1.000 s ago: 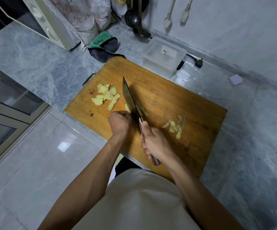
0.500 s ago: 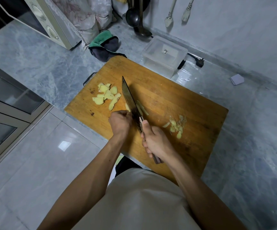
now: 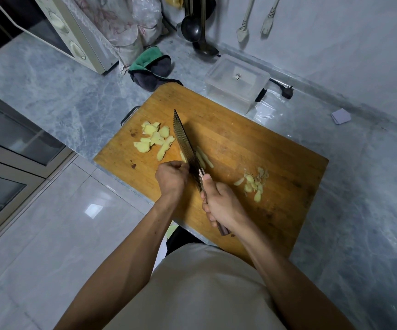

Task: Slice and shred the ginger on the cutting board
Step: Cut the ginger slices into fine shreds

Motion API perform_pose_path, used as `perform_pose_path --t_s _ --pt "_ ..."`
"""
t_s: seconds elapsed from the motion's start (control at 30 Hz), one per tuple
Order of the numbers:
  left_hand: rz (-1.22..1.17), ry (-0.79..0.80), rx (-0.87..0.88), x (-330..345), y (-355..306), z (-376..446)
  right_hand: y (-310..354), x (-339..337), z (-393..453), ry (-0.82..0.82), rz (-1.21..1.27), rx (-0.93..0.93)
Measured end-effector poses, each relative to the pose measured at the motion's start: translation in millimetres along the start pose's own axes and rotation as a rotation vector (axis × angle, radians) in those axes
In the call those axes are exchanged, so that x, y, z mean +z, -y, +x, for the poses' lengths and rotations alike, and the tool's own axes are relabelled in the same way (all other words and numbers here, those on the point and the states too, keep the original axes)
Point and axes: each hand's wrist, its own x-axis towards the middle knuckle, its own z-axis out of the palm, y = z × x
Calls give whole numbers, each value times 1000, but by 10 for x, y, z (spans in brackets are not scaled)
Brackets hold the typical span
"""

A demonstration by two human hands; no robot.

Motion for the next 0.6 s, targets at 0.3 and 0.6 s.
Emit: perform_pose_path --t_s 0.3,0.6 --pt "23 10 9 6 12 -7 -81 39 9 -46 -19 -22" --pt "19 3 5 21 16 -9 -124 44 -12 -41 39 36"
